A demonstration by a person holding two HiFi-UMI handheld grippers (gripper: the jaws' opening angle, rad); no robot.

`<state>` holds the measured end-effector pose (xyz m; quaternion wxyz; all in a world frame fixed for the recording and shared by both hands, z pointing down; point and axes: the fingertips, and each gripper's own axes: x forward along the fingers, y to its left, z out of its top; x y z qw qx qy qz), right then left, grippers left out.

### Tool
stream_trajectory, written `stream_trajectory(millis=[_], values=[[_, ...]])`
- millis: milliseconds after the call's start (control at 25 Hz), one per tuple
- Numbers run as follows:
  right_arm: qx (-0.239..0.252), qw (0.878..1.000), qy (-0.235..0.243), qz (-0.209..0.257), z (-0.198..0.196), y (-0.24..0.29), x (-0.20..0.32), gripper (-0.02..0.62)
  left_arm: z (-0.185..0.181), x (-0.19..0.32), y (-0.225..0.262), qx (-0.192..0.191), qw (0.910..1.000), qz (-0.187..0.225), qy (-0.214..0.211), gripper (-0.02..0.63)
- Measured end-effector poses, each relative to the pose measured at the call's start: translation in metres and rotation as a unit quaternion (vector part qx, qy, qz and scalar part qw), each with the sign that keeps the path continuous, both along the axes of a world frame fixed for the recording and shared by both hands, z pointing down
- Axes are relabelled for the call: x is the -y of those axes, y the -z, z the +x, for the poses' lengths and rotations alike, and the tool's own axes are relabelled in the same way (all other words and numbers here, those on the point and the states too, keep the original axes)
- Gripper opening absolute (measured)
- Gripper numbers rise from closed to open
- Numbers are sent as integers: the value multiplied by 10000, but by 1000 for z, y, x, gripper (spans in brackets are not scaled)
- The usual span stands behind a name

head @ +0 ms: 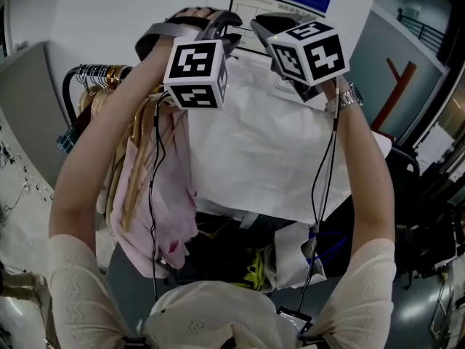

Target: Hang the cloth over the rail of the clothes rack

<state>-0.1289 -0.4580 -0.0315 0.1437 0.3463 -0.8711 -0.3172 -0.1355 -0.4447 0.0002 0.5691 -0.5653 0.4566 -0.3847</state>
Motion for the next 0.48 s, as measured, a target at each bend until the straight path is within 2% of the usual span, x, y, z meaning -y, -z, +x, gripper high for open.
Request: stream_trajectory(millis=[160,320,480], values=[[402,9990,-173,129,26,23,-7,28,-2,-1,1,-38,10000,-9,19,84],[529,9977,-193,385,51,45,-33,28,-8,-2,4,-139,9999,4,41,84],[574,9960,-380,578,87,58,-60,28,-16,1,16,-553,9984,41,52,84]])
